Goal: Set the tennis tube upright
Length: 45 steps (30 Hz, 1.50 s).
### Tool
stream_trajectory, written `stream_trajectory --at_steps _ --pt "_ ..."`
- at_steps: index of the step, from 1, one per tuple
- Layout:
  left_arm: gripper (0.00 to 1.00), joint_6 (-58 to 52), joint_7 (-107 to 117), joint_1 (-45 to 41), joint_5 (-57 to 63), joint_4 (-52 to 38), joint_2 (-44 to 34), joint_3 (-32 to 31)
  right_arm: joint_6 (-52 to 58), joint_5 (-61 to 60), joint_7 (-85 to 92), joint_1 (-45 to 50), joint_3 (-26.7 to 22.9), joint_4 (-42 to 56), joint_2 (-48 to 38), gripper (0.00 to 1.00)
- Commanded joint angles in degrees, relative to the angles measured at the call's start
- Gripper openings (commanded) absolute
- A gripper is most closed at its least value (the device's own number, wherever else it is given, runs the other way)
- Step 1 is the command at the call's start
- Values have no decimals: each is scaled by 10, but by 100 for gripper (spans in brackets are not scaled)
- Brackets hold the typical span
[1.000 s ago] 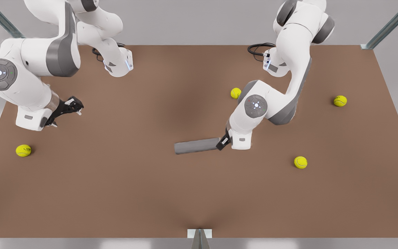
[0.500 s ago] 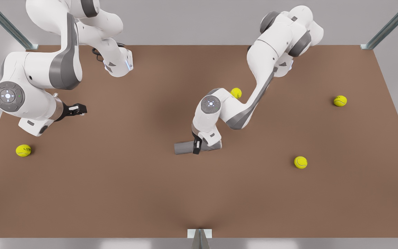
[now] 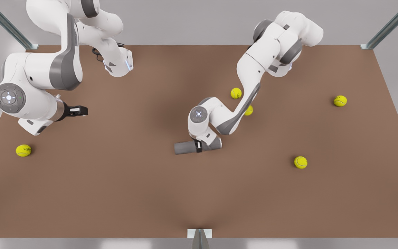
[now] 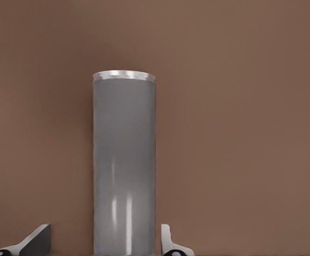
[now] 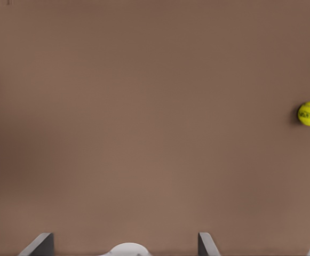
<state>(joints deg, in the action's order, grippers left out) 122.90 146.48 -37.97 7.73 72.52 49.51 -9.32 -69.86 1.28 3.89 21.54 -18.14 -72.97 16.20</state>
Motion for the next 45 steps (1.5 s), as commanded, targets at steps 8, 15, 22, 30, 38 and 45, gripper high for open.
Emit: stream_trajectory --at_steps 8,15,22,30,38,45 --pt "100 10 145 3 2 -7 13 5 2 -1 -54 1 0 -1 1 100" --pt "100 32 145 2 17 -6 38 12 2 -1 -54 1 0 -1 1 100" --pt "100 43 145 0 18 -5 47 12 2 -2 -54 1 0 -1 4 100" --pt "88 52 145 -2 18 -5 54 12 2 -2 -53 1 0 0 5 100" --pt "79 62 145 -2 19 -5 63 12 2 -2 -55 1 0 0 5 100" --pt "73 59 123 -1 19 -6 60 12 2 -3 -54 1 0 -1 6 100"
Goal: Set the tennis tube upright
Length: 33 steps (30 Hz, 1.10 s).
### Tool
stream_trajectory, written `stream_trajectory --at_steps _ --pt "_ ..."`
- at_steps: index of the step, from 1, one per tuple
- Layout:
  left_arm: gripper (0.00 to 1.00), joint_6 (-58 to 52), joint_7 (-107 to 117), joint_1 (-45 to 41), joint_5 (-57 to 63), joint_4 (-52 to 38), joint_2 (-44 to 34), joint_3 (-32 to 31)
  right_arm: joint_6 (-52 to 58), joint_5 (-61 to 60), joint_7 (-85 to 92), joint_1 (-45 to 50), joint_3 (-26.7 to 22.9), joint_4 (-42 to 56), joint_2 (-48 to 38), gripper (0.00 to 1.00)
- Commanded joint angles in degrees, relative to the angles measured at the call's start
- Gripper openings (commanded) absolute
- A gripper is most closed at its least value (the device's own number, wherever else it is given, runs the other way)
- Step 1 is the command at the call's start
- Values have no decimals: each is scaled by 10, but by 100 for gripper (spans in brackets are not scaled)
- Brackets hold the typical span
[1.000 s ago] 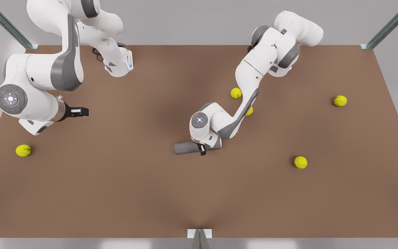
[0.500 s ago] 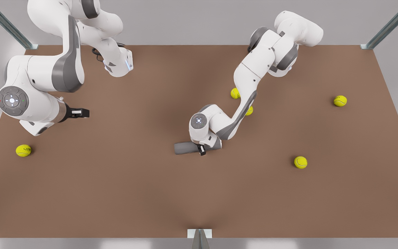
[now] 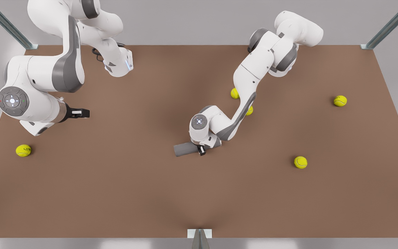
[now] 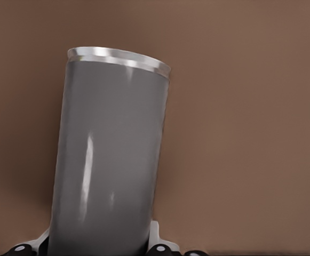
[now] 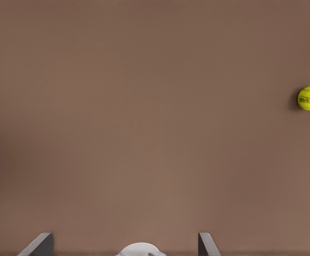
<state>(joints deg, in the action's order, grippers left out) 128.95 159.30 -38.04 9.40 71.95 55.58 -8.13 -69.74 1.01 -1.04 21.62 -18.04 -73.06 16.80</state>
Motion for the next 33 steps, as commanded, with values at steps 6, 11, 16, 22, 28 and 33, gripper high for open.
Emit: stream_trajectory --at_steps 6,11,16,22,28,33 --pt "69 -172 -135 8 -1 -1 -60 19 0 0 -2 0 -1 0 0 100" --pt "69 -436 -318 7 140 -2 -130 103 0 0 -2 0 -1 1 0 100" --pt "69 -629 -421 6 417 -1 -133 120 -2 0 -2 0 -1 1 2 100" --pt "70 -728 -500 -7 540 49 -83 123 -2 0 -1 0 -1 1 2 100" --pt "70 -713 -491 -16 513 24 -36 121 -3 -4 -1 0 0 0 2 100" --pt "70 -644 -450 -10 505 13 -17 120 -4 -5 -1 0 -1 -1 3 100"
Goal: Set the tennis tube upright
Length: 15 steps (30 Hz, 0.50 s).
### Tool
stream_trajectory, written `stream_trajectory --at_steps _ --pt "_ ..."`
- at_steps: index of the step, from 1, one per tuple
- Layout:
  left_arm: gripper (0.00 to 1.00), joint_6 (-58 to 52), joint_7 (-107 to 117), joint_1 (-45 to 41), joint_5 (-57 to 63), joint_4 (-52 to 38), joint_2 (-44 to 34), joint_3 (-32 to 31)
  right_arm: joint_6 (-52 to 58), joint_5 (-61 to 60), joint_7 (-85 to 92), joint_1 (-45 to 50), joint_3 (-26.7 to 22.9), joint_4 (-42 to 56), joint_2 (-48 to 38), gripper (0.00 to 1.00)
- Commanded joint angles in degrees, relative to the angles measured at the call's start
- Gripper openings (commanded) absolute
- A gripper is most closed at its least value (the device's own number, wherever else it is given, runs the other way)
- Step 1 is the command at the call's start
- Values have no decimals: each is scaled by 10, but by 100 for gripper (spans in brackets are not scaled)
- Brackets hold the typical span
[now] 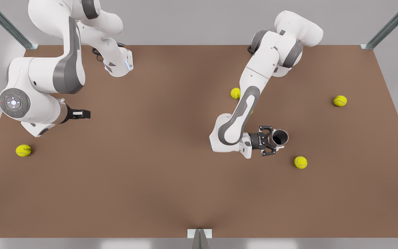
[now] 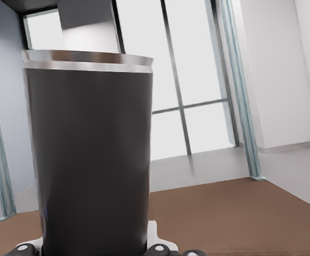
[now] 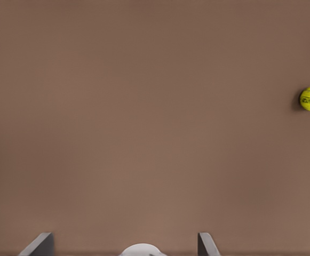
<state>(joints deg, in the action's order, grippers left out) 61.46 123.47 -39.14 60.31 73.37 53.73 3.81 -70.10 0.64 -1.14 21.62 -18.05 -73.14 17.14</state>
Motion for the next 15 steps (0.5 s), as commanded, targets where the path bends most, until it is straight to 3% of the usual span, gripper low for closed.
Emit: stream_trajectory --at_steps 1,15 --pt "70 35 -58 2 -16 -4 0 1 0 -1 0 0 -1 0 -1 100" --pt "70 65 133 0 -30 -21 1 2 -1 -1 0 0 -1 1 3 100"
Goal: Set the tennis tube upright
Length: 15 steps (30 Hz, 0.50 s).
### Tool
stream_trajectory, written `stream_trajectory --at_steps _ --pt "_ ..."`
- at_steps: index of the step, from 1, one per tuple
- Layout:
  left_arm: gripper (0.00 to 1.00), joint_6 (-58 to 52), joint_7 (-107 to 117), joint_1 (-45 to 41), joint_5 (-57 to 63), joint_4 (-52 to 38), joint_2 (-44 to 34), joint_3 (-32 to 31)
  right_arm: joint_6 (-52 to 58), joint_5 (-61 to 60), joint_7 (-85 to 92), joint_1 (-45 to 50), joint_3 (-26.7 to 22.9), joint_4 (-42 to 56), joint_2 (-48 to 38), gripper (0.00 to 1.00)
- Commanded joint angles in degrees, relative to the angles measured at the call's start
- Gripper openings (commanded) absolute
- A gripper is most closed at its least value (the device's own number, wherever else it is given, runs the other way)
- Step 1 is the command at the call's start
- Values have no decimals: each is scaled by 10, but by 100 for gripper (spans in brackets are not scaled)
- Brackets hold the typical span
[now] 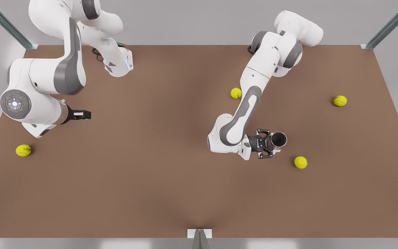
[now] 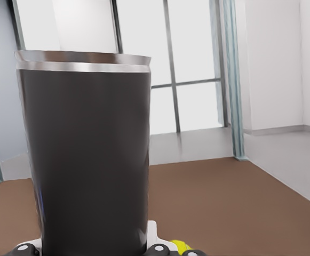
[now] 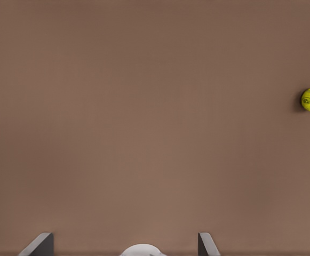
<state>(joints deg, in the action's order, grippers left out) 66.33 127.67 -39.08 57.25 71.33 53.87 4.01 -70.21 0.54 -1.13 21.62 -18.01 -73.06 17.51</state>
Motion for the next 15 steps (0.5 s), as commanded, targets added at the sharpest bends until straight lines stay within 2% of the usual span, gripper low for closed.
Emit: stream_trajectory --at_steps 1,15 --pt "70 16 92 0 4 0 0 0 -1 0 0 0 -1 0 -1 100" --pt "71 36 134 1 17 1 36 6 -1 -7 0 0 -1 0 2 100"
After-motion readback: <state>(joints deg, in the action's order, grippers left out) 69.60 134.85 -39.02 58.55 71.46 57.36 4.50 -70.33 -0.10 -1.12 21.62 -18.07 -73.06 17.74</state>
